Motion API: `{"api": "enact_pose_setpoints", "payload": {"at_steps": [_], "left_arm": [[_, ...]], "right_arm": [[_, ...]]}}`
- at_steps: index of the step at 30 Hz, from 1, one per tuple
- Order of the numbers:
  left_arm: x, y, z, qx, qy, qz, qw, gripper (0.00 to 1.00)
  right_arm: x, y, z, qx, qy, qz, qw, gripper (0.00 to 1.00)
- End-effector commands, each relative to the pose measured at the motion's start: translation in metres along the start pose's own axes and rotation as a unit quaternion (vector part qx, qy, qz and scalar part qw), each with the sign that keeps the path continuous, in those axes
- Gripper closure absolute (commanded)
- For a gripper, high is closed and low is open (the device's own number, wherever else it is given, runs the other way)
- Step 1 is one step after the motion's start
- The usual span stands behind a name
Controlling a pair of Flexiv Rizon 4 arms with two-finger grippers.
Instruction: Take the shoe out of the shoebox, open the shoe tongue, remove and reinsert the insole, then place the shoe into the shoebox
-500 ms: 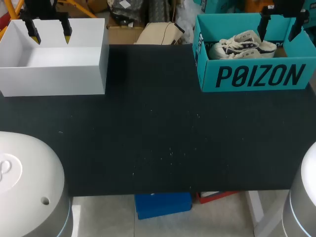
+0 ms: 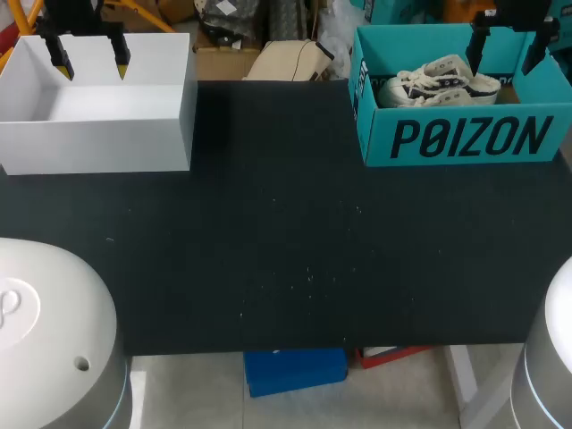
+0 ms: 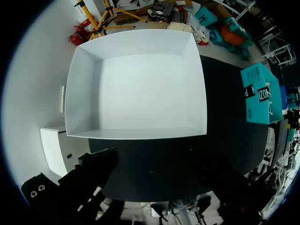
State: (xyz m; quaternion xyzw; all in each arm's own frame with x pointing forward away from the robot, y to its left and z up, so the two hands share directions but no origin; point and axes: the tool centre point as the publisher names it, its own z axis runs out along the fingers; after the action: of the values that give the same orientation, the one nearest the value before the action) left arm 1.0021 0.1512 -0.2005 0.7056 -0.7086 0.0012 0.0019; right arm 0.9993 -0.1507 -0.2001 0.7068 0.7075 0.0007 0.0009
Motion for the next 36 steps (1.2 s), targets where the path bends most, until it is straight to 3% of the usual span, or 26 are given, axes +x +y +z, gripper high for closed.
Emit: {"api": "enact_pose_setpoints", "payload": {"at_steps": [1,24,27,30,36], "left_arm": [[0.001,0.001,-0.001,-0.001,-0.002,-0.001,1.0,0.0],[0.001,0.001,-0.001,-0.001,-0.002,-0.001,1.0,0.0],[0.001,0.001,-0.001,-0.001,-0.002,-0.001,1.0,0.0],[0.001,0.001,-0.001,-0.001,-0.002,-0.001,1.0,0.0],[0.001,0.001,-0.001,-0.001,-0.002,-0.001,1.0,0.0]], "right_arm": [[0.0,0.0,0.0,0.0,0.0,0.0,1.0,0.0],[0.001,0.001,-0.001,-0.007,-0.001,-0.022,1.0,0.0],[0.004,0.0,-0.007,-0.026,0.006,-0.189,0.982,0.0],[-0.001,-0.008,-0.013,-0.043,-0.021,-0.397,0.916,0.0],[-0.001,-0.008,-0.013,-0.043,-0.021,-0.397,0.916,0.0]]}}
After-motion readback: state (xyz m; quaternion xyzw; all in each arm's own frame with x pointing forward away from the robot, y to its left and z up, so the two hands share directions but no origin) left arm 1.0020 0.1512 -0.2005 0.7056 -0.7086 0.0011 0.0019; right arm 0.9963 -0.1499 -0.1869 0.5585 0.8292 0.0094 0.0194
